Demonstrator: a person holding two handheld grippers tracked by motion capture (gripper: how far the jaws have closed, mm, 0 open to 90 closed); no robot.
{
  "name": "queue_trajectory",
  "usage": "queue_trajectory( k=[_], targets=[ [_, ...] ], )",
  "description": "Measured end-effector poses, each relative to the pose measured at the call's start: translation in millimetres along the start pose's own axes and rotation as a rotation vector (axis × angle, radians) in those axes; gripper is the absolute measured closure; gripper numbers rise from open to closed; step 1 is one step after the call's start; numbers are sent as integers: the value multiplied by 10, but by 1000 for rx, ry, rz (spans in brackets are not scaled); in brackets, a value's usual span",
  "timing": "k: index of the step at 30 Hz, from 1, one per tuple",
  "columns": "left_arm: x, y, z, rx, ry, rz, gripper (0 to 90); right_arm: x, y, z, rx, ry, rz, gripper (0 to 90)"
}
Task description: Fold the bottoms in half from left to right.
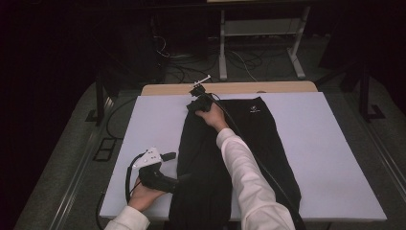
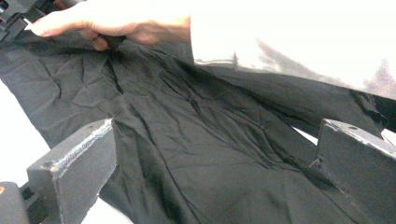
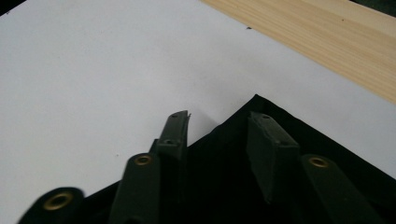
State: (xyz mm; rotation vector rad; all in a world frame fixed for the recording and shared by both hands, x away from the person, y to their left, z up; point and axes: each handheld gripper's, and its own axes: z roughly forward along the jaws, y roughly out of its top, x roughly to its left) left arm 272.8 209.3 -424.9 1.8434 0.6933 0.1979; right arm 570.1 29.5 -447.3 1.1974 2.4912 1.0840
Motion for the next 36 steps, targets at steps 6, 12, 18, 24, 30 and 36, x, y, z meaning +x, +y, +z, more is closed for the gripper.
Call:
queue_trajectory(
  k=[6,12,18,24,30,36],
  targets=[
    [2,-3,6,6,-5,-2,0,29,-3,15,5,-36,0,772],
    [4,-3,8,7,-2,-4,0,70,20,11,25,-53,-17,854],
    [9,-4,4,9,6,-10,0,54,29,-62,17,-44,18,864],
    [28,-23,28,33,18,-49,0,51,-26,-182,-28,-17,36,865],
    [2,5,31,77,52,-57,0,72,-81,-212,-35,-4,44,866],
    [-3,-10,-25,121,80,-62,0,154,-89,-212,-41,-8,9,866]
  ],
)
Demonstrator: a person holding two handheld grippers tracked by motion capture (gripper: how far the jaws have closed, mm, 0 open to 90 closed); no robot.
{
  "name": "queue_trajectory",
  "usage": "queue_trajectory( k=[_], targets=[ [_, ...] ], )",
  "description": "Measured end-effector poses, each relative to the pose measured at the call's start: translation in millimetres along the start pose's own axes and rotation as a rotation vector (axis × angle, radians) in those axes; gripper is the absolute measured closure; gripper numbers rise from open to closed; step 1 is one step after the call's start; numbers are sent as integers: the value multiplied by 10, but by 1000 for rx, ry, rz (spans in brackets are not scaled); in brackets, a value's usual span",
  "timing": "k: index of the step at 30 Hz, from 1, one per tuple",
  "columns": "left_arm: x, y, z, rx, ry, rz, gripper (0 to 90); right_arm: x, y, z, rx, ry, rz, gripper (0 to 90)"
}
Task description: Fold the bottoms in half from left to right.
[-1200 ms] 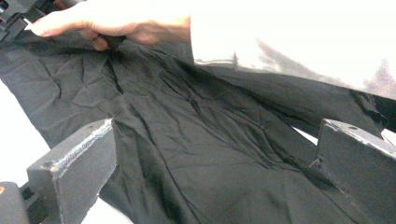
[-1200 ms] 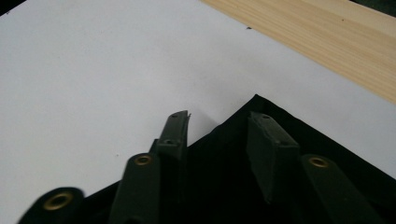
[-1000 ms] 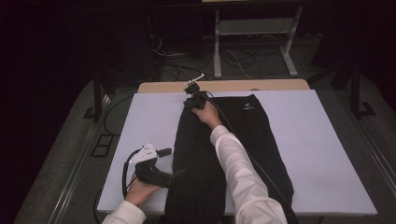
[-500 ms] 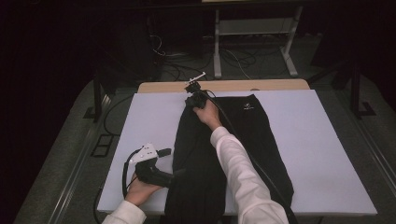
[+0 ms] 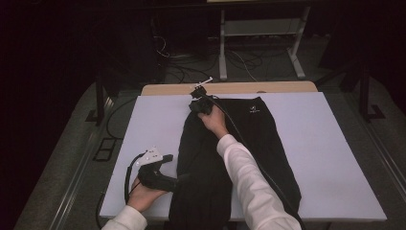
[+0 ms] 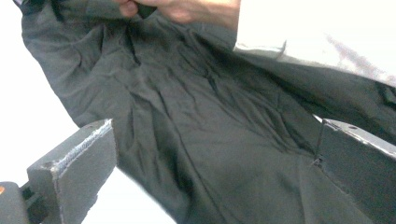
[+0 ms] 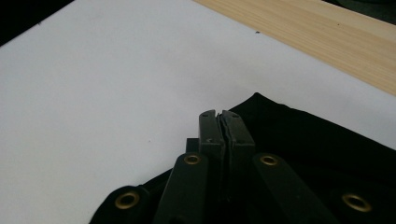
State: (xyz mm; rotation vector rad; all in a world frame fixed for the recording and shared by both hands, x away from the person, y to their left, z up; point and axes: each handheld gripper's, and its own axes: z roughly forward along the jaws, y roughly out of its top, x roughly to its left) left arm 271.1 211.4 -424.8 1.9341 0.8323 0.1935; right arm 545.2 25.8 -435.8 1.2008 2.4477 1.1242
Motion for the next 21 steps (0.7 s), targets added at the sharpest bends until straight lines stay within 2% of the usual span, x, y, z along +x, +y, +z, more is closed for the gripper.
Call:
queue_trajectory(
  k=[2,5,11,21],
  targets=[
    [-2,-11,-19,24,-2,-1,0,2,-8,-9,-5,3,14,866],
    [-5,-21,-60,52,1,18,0,0,-20,-30,-13,1,22,866],
    [-11,-32,-134,62,-8,8,0,-20,-48,-78,-33,3,30,866],
    [-43,-88,-92,139,-49,-4,0,-77,-106,-188,-51,-15,50,865]
  ],
)
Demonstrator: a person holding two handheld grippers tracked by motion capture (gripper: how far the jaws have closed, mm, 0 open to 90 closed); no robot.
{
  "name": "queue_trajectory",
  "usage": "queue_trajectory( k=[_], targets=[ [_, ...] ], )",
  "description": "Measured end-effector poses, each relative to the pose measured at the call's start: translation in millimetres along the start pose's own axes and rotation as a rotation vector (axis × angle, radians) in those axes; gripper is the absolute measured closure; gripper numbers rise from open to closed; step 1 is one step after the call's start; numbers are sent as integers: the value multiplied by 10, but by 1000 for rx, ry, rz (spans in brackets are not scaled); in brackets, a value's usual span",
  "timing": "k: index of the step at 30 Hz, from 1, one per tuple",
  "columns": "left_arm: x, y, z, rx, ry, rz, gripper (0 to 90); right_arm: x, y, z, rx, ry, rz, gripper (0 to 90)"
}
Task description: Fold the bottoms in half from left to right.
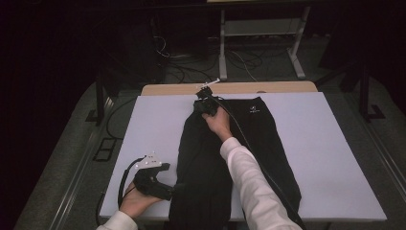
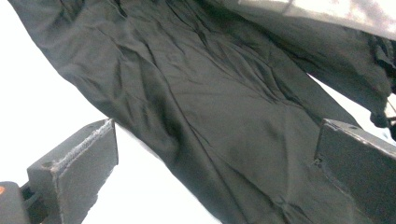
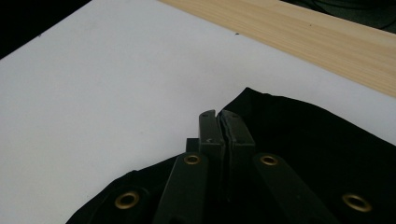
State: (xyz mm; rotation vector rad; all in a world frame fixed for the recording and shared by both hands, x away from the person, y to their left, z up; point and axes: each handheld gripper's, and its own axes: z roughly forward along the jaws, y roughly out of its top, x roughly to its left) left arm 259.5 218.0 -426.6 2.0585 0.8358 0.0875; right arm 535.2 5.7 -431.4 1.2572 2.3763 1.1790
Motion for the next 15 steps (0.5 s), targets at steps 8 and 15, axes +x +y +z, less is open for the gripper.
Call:
queue_trajectory(
  k=[8,15],
  targets=[
    [-28,-38,-41,40,-37,1,0,10,28,-61,-7,3,-2,865],
    [-28,-109,-97,63,-48,-3,0,7,25,-95,-14,-1,-3,865]
  ],
)
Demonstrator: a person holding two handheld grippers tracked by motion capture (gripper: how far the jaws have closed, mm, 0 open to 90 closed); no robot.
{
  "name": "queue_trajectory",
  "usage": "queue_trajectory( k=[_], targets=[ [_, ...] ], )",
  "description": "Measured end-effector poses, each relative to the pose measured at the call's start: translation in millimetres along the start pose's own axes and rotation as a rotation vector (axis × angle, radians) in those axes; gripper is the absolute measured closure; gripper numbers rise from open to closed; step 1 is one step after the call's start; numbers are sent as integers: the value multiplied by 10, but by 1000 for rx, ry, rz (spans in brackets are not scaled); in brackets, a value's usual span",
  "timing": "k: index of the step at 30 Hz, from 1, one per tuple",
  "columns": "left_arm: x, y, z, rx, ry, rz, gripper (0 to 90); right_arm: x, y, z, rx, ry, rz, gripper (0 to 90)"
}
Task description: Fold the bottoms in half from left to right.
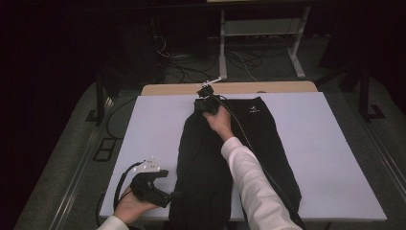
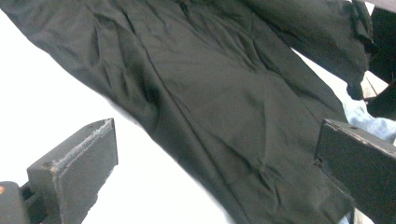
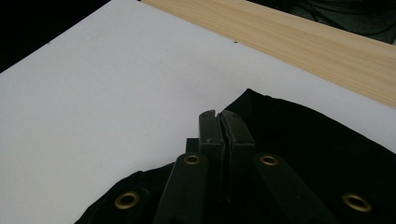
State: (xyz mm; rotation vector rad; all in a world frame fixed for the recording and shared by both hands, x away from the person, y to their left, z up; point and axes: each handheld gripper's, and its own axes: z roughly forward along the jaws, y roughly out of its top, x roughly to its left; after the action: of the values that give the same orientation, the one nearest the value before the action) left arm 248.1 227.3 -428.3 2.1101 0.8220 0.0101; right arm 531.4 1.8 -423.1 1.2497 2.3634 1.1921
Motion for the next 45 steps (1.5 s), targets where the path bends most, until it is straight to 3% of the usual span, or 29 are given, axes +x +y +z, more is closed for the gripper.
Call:
queue_trajectory(
  k=[9,16,22,33,38,45],
  targets=[
    [-19,-148,-3,68,-62,-4,2,-16,-19,3,-3,-4,5,865],
    [-7,-188,-2,108,-138,-22,70,12,-19,12,-10,-1,6,864],
    [16,-238,-27,117,-174,-39,151,8,-22,18,-15,13,7,864],
    [40,-224,0,167,-258,-44,446,2,-9,-14,-24,10,-3,865],
    [19,-203,14,193,-230,-1,624,-3,-14,-21,-26,8,-5,865],
    [46,-202,34,204,-204,-8,808,-19,-15,-43,-28,4,-3,865]
  ],
)
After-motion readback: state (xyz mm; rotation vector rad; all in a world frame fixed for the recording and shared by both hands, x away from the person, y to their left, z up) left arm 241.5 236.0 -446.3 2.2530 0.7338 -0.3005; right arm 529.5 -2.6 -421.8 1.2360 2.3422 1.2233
